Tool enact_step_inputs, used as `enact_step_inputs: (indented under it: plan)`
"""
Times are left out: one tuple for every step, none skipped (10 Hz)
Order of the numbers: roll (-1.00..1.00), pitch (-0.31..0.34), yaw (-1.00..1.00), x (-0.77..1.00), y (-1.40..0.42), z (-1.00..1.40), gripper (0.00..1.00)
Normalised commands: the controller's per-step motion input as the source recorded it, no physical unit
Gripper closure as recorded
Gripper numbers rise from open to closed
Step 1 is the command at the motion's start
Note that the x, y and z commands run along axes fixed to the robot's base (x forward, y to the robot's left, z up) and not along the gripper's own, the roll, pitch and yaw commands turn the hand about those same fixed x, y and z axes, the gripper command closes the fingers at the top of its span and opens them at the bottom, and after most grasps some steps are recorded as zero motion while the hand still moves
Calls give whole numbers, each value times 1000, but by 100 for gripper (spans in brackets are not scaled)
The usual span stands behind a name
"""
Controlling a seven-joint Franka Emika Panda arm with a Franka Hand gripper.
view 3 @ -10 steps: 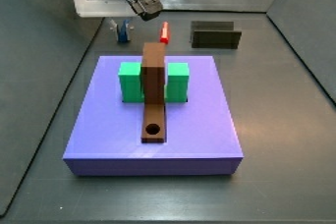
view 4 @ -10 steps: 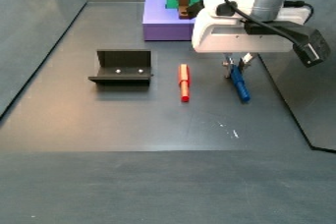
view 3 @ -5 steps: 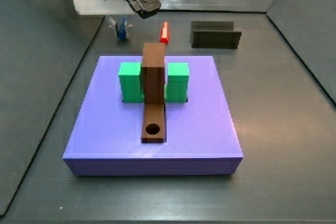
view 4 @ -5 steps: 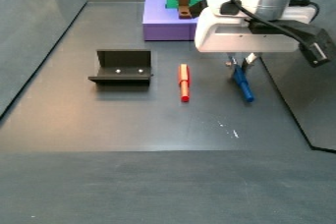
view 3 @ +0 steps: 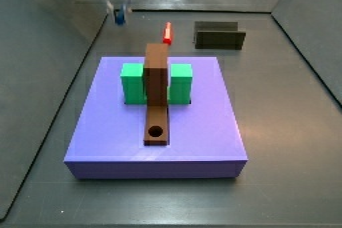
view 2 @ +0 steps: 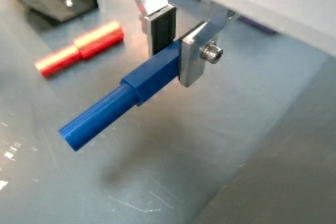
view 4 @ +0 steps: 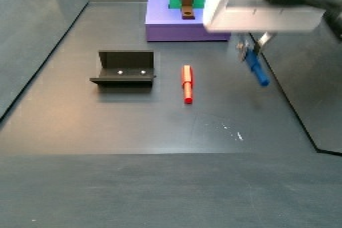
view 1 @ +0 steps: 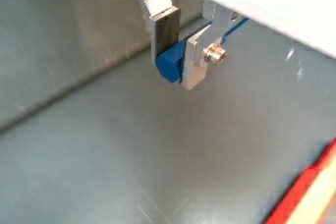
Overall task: Pick up the blue object. Move up. Place the blue object on the fixture. Regrasp the blue object. Move to above the board. Insert the blue object.
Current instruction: Place the blue object on the fixture.
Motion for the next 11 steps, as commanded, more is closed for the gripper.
enact_step_inputs:
  plan:
    - [0, -9, 0, 0, 0, 0, 100]
    - [0, 0, 0, 20, 0, 0, 100]
    - [0, 0, -3, 29, 0, 0, 100]
    - [-369, -49, -114, 6, 0, 0, 100]
    - [-837, -103, -103, 43, 0, 34, 100]
    - [-943, 0, -74, 209, 0, 303, 100]
    - [-937, 0, -23, 266, 0, 389, 100]
    - [-954, 0, 0, 294, -9, 406, 100]
    - [-1000, 0, 0, 243, -71, 400, 100]
    - [-1000, 51, 6, 240, -171, 329, 100]
    - [-1000, 137, 100, 266, -277, 314, 100]
